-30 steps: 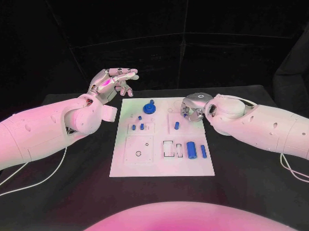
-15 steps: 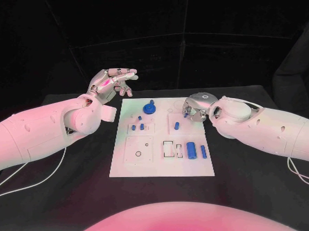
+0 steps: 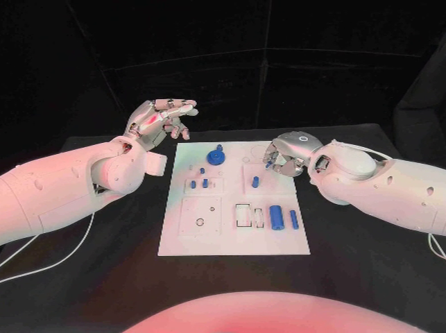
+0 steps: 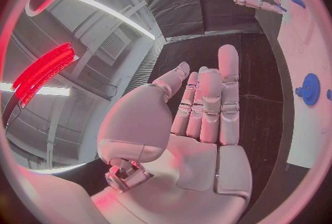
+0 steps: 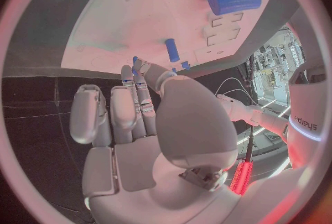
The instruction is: Assemble the parts on the task board
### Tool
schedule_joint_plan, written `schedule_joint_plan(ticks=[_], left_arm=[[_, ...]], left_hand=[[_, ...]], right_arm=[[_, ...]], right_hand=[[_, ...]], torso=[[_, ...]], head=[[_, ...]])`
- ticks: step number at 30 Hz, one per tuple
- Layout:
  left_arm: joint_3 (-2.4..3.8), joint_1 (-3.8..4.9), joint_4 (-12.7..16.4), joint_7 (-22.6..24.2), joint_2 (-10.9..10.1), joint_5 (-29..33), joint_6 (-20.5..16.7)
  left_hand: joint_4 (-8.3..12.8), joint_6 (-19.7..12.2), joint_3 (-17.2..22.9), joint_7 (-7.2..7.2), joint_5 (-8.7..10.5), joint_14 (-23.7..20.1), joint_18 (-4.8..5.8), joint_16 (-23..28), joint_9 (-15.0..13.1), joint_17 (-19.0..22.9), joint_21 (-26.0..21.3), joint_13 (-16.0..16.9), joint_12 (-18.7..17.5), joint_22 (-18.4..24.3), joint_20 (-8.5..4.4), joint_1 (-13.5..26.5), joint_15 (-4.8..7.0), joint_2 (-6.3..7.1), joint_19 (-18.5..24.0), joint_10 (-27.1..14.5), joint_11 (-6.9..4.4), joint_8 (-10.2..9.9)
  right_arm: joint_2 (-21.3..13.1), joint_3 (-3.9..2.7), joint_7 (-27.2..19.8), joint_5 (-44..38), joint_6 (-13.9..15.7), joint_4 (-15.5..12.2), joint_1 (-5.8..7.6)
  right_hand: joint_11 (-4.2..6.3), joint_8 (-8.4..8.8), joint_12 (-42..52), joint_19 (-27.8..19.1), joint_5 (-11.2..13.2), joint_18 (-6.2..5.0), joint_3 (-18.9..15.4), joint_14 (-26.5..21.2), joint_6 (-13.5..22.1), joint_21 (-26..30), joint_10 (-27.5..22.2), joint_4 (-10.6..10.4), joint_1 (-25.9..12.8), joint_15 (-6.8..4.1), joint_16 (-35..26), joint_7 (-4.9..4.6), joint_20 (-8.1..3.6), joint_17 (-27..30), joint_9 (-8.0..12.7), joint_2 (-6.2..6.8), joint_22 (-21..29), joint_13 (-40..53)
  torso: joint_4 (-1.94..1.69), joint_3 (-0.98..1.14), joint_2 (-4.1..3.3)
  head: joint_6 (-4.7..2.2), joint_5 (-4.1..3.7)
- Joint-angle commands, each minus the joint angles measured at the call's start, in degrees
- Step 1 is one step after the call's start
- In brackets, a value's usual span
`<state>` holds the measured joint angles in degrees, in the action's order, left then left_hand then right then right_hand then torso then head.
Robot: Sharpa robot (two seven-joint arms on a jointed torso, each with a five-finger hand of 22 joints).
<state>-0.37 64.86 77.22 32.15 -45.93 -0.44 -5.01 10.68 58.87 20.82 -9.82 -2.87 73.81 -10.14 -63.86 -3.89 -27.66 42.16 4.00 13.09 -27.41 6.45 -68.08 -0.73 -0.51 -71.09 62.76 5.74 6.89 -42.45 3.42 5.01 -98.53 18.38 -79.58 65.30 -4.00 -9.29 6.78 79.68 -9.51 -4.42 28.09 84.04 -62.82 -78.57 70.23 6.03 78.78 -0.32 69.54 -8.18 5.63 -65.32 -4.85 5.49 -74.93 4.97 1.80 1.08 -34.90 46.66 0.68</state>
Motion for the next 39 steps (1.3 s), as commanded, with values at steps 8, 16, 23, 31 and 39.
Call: schedule_joint_plan(ticks=[8, 16, 23, 31, 39], left_arm=[[0.03, 0.08, 0.17, 0.25, 0.02, 0.21, 0.51], [0.03, 0.1, 0.38, 0.27, 0.17, 0.21, 0.54], [0.04, 0.11, 0.45, 0.28, 0.37, 0.21, 0.61], [0.04, 0.11, 0.52, 0.31, 0.45, 0.21, 0.62], [0.04, 0.11, 0.47, 0.34, 0.68, 0.21, 0.69]], left_hand=[[0.17, -0.05, -0.06, -0.27, -0.27, -0.45, -0.37, 0.35, 0.04, 0.03, -0.18, 0.02, 0.25, 0.09, -0.04, -0.54, -0.01, 0.03, 0.31, -0.36, 0.11, 0.13], [0.17, -0.05, -0.06, -0.27, -0.27, -0.45, -0.37, 0.35, 0.04, 0.03, -0.18, 0.02, 0.25, 0.09, -0.04, -0.54, -0.01, 0.03, 0.31, -0.36, 0.11, 0.13], [0.17, -0.05, -0.06, -0.27, -0.27, -0.45, -0.37, 0.35, 0.04, 0.03, -0.18, 0.02, 0.25, 0.09, -0.04, -0.54, -0.01, 0.03, 0.31, -0.36, 0.11, 0.13], [0.17, -0.05, -0.06, -0.27, -0.27, -0.45, -0.37, 0.35, 0.04, 0.03, -0.18, 0.02, 0.25, 0.09, -0.04, -0.54, -0.01, 0.03, 0.31, -0.36, 0.11, 0.13], [0.17, -0.05, -0.06, -0.27, -0.27, -0.45, -0.37, 0.35, 0.04, 0.03, -0.18, 0.02, 0.25, 0.09, -0.04, -0.54, -0.01, 0.03, 0.31, -0.36, 0.11, 0.13]], right_arm=[[-0.43, -1.63, -0.33, 1.64, 2.8, -7.72, 0.56], [3.39, -1.73, -1.27, 2.79, 1.38, -8.92, 0.65], [7.66, 0.04, -2.34, 4.5, -3.63, -7.35, -0.17], [10.39, 0.74, -2.51, 4.21, -6.79, -5.37, -2.05], [11.89, 0.91, -2.4, 2.73, -8.52, -4.26, -2.96]], right_hand=[[-0.2, 0.19, -0.33, 0.55, 0.21, 0.74, -0.2, 2.2, -0.02, -0.53, 0.08, 0.18, -0.07, -0.24, 0.56, -0.21, -0.05, -0.37, 0.07, -0.39, -1.85, -0.07], [-0.24, 0.25, -0.46, 0.59, 0.02, 0.76, -0.13, 2.2, 0.01, -0.62, 0.05, 0.23, 0.02, -0.23, 0.61, -0.26, -0.04, -0.35, 0.09, -0.48, -1.94, -0.08], [-0.45, 0.6, -0.94, 0.6, -0.1, 0.78, -0.01, 2.18, 0.37, -0.73, -0.33, 0.26, 0.14, -0.09, 0.7, -0.47, 0.02, -0.25, 0.21, -0.69, -2.05, -0.17], [-0.5, 0.67, -1.06, 0.57, -0.04, 0.78, -0.01, 2.16, 0.44, -0.73, -0.41, 0.24, 0.13, -0.04, 0.71, -0.53, 0.05, -0.22, 0.24, -0.76, -2.04, -0.18], [-0.53, 0.72, -1.13, 0.53, -0.03, 0.77, 0.01, 2.14, 0.49, -0.71, -0.46, 0.25, 0.15, -0.02, 0.66, -0.55, 0.07, -0.12, 0.26, -0.8, -2.01, -0.19]], torso=[[-0.15, -0.05, -0.04], [-0.2, -0.11, -0.07], [-0.05, 0.0, -0.07], [-0.07, 0.13, -0.13], [-0.04, 0.05, -0.06]], head=[[-0.2, 0.66], [-0.05, 2.15], [0.55, 3.52], [1.26, 4.92], [1.88, 5.9]])
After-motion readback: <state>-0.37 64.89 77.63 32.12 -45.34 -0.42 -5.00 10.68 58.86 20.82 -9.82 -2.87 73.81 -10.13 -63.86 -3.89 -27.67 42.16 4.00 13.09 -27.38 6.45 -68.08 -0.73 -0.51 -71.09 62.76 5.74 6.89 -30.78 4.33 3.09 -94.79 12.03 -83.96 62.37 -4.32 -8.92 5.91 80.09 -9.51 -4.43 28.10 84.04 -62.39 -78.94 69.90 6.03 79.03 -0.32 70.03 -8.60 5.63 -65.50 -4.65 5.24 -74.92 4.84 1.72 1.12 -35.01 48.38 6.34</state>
